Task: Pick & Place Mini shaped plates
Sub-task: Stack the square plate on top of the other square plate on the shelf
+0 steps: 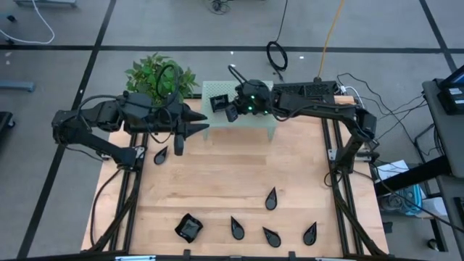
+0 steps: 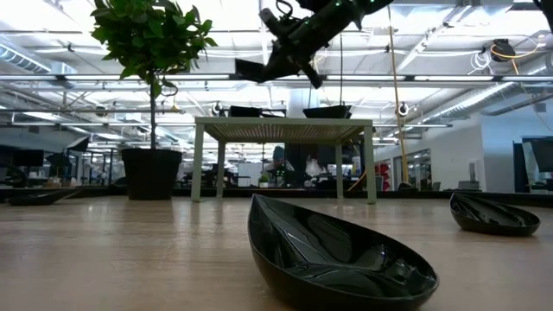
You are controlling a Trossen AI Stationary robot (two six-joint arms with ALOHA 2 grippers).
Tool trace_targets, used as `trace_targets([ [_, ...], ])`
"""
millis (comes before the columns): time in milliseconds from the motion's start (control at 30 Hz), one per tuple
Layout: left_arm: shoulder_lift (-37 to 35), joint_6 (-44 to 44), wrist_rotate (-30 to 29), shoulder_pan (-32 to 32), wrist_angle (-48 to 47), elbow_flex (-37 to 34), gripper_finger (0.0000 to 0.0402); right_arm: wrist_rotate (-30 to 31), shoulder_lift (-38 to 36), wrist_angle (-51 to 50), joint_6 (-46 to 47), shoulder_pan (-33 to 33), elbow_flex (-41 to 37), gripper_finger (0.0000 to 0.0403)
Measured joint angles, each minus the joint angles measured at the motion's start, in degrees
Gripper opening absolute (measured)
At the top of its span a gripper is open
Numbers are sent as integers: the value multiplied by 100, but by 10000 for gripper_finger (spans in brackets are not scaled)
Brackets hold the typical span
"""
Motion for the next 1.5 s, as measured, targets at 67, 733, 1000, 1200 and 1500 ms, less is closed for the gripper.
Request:
trace_targets([
  [67, 0, 2, 0, 0, 2, 0, 120, -3, 127, -40, 0, -43, 142, 0],
  [733, 0, 508, -2, 2, 139, -1, 120, -2, 570, -20, -354, -360, 597, 0],
  [1000, 0, 804, -4, 2, 425, -2, 120, 174, 570, -58, -512, -321, 597, 0],
  [1200, -2, 809, -6, 2, 550, 0, 120, 162, 780, 40, -513, -230, 602, 0],
  [1500, -2, 802, -4, 2, 561, -1, 120, 154, 943, -16, -511, -198, 584, 0],
])
